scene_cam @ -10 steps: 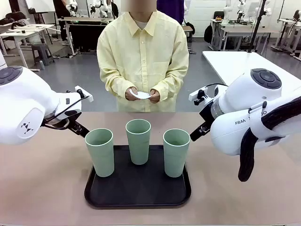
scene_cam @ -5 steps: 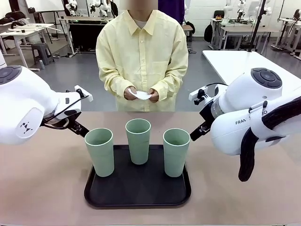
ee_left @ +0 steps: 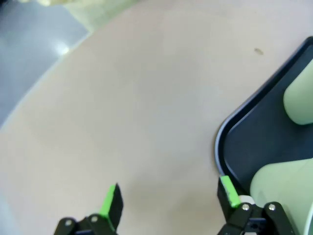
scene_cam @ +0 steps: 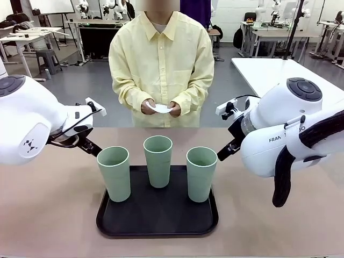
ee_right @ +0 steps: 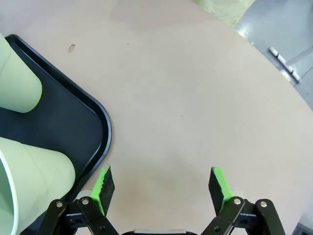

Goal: Place coasters on the table and set cups on them.
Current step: Pick up one Reusable plastic cup and place it on a coaster set by the human.

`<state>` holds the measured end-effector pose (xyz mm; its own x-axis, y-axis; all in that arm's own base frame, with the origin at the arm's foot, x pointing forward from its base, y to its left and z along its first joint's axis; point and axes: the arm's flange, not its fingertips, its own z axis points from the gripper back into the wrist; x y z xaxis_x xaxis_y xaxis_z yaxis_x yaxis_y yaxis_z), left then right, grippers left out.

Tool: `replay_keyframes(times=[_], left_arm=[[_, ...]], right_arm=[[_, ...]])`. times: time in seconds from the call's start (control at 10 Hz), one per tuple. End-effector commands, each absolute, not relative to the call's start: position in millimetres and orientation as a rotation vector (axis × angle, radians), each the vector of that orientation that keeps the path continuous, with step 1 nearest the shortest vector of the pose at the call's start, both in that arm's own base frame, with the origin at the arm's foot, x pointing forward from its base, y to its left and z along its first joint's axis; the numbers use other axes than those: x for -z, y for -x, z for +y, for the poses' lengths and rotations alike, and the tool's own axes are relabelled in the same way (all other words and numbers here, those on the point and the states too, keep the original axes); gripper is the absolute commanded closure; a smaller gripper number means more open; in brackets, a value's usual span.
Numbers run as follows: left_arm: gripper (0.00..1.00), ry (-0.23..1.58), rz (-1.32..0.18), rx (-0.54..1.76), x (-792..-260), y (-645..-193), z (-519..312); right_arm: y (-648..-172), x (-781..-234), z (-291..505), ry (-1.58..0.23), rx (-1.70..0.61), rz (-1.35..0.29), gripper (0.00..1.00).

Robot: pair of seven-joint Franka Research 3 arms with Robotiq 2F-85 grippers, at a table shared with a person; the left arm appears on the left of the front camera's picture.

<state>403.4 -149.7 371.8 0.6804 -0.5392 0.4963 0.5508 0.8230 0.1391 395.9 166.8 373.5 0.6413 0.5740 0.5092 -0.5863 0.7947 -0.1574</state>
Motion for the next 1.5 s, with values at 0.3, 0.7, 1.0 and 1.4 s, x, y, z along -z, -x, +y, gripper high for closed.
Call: replay_keyframes(times=[0.3, 0.7, 1.0, 1.4], left_arm=[[0.0, -0.051, -0.558, 0.542, -437.1, -405.9, -120.9], [0.0, 0.09, -0.263, 0.565, -482.6, -301.4, -118.2], [0.0, -0.017, -0.305, 0.445, -473.1, -254.2, -114.0], [0.0, 0.315, -0.299, 0.542, -502.6, -290.6, -112.8]], right_arm=[[-393.9, -419.6, 143.1, -0.014, -0.597, -0.548, 0.0], [-295.7, -477.2, 122.9, 0.016, -0.607, -0.285, 0.0], [-240.1, -455.4, 115.4, 0.128, -0.613, -0.277, 0.0], [-282.8, -489.5, 101.0, -0.325, -0.57, -0.258, 0.0]])
